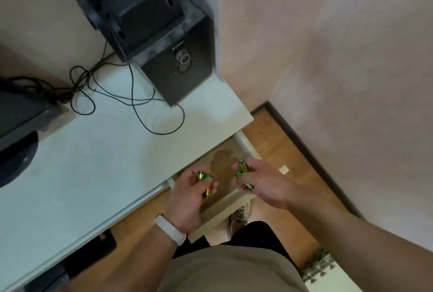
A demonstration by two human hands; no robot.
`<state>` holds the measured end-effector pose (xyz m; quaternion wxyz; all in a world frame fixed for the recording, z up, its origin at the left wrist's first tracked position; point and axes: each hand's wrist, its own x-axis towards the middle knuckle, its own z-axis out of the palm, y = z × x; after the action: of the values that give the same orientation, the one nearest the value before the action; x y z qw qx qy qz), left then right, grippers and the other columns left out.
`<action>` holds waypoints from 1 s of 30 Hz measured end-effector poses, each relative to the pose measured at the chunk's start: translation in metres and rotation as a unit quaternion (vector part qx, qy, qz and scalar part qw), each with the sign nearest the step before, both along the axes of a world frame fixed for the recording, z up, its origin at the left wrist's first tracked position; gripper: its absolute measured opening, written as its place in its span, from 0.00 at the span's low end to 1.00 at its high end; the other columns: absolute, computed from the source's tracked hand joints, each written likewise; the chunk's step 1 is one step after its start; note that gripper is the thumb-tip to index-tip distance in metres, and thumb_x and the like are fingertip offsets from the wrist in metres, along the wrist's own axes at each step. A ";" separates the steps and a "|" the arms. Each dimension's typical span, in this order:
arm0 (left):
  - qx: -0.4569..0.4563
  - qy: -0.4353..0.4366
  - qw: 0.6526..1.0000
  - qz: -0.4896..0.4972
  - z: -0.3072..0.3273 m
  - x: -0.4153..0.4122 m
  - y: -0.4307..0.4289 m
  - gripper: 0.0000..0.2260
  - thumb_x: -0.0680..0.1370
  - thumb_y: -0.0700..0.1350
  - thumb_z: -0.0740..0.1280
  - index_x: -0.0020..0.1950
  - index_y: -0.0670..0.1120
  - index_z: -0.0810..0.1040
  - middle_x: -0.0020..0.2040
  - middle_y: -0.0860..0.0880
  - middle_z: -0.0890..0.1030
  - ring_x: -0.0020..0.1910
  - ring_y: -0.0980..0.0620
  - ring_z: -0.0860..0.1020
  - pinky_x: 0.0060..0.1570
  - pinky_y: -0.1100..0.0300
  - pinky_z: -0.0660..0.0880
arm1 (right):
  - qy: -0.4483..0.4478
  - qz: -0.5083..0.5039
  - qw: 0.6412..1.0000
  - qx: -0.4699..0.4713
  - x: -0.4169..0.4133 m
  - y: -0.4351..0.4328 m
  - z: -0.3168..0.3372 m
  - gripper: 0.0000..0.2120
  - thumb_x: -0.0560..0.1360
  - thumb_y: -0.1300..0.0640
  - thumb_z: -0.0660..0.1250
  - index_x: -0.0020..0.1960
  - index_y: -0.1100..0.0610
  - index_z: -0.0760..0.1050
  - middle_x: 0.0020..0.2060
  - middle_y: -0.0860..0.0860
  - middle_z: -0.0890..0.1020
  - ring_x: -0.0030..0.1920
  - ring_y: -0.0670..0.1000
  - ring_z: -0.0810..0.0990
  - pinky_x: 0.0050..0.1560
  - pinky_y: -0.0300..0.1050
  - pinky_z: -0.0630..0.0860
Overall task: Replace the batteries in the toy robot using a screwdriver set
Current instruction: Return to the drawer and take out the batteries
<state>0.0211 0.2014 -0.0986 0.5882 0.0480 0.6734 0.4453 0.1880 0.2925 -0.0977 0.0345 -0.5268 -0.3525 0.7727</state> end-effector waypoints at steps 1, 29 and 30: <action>0.013 -0.017 1.000 -0.004 0.007 0.000 0.002 0.10 0.78 0.29 0.64 0.54 0.42 0.78 0.51 0.38 0.82 0.42 0.47 0.83 0.41 0.58 0.80 | -0.003 -0.033 0.999 0.001 0.000 -0.006 0.006 0.14 0.72 0.70 0.66 0.55 0.60 0.76 0.41 0.59 0.79 0.40 0.53 0.77 0.44 0.48 0.73; 0.112 -0.130 0.879 -0.445 0.102 0.029 -0.073 0.14 0.78 0.29 0.64 0.60 0.43 0.77 0.55 0.40 0.81 0.49 0.48 0.84 0.53 0.53 0.80 | -0.055 -0.576 0.806 0.129 0.007 -0.267 0.114 0.08 0.75 0.69 0.60 0.47 0.59 0.76 0.34 0.54 0.78 0.33 0.49 0.76 0.33 0.38 0.73; 0.114 -0.127 0.875 -0.453 0.106 0.036 -0.082 0.14 0.78 0.29 0.64 0.60 0.43 0.77 0.54 0.40 0.81 0.48 0.48 0.84 0.53 0.53 0.80 | -0.059 -0.588 0.795 0.133 0.013 -0.279 0.116 0.08 0.75 0.69 0.60 0.46 0.58 0.76 0.34 0.54 0.78 0.32 0.49 0.76 0.32 0.38 0.73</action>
<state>0.0572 0.1196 0.0077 0.7966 0.3575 0.4420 0.2055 0.2012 0.0132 0.0181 0.5315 -0.6672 -0.0752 0.5164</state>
